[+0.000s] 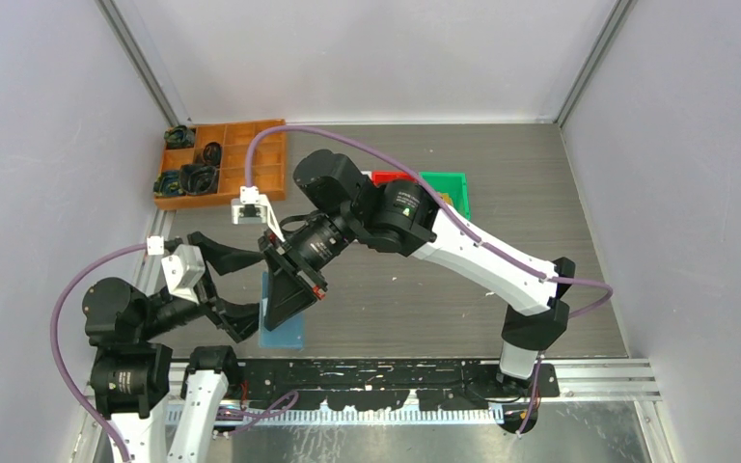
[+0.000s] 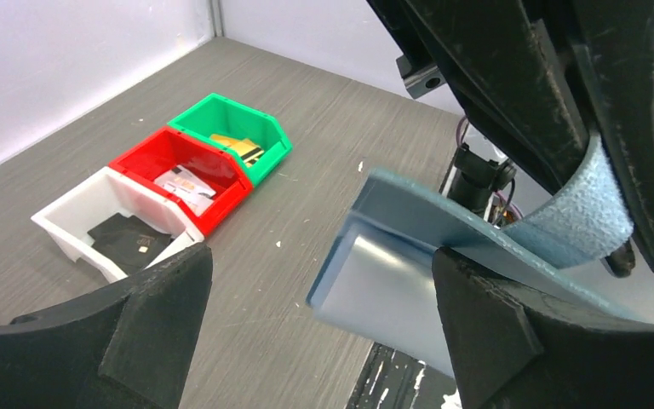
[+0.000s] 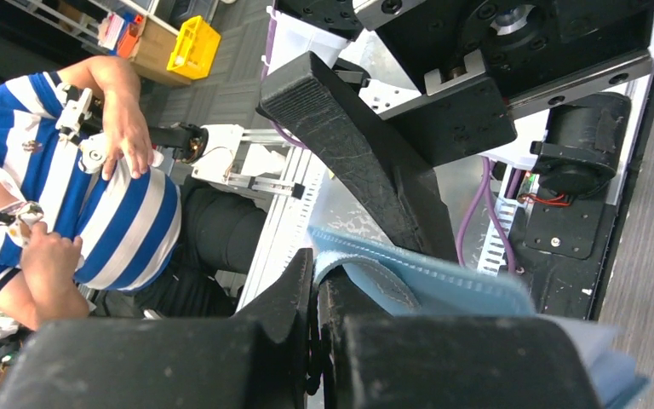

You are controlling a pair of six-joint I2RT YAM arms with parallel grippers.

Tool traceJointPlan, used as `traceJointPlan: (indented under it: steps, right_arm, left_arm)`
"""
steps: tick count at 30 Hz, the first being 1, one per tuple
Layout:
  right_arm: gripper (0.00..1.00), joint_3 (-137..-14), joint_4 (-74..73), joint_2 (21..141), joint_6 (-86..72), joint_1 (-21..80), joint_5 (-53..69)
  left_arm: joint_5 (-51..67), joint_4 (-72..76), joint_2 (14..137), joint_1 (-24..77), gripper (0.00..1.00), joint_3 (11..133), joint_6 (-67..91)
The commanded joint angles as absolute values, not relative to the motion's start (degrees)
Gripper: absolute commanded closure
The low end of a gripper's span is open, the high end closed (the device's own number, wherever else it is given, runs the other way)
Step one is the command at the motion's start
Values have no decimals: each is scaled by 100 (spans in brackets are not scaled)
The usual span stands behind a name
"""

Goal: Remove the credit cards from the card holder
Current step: Open the card holder at the center of the board.

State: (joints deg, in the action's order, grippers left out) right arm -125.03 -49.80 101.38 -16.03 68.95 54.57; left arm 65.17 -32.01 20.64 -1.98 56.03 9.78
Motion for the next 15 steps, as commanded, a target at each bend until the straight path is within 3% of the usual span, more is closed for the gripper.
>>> traceJointPlan:
  steps: [1, 6, 15]
  right_arm:
    - [99, -12475, -4527, 9900, -1767, 6940, 5775]
    - [99, -12514, -4763, 9848, -1573, 6852, 5729]
    - [99, -12661, -4849, 9794, -1556, 6554, 5796]
  left_arm:
    - [6672, -3004, 2148, -251, 0, 5853, 1064]
    - [7930, -3013, 2221, -311, 2, 6053, 1770]
    - [8627, -3062, 1763, -971, 3, 6006, 1833]
